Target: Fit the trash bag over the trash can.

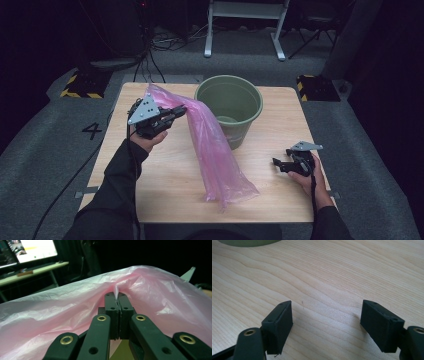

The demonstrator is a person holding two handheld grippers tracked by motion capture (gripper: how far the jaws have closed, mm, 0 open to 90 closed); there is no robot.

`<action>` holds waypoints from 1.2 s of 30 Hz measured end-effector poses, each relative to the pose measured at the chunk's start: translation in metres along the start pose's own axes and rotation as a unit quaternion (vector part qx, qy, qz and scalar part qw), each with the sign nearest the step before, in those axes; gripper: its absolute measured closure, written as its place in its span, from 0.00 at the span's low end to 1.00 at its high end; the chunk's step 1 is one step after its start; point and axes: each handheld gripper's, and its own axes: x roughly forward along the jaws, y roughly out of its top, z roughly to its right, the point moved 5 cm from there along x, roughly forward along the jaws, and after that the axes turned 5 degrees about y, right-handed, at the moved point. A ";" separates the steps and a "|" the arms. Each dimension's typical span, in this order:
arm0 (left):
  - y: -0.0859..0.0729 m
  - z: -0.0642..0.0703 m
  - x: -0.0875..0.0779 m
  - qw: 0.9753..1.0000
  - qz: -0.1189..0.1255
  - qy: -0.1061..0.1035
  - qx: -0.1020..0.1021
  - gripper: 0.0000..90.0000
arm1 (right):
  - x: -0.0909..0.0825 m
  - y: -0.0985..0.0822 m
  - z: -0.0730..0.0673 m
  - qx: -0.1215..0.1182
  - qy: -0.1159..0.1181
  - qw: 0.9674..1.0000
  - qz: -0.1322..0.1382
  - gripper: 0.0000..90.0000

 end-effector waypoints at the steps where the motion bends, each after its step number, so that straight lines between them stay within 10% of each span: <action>1: 0.003 0.001 0.002 1.000 0.002 -0.001 0.000 0.98 | 0.000 0.000 0.000 0.001 0.000 1.000 0.000 0.29; 26: 0.011 0.013 0.088 0.998 -0.034 -0.052 -0.002 0.98 | -0.001 0.004 0.001 0.001 0.004 1.000 0.013 0.33; 36: 0.010 0.016 0.106 0.997 -0.068 -0.045 0.016 0.98 | -0.021 0.039 -0.010 0.004 0.029 0.996 0.082 0.35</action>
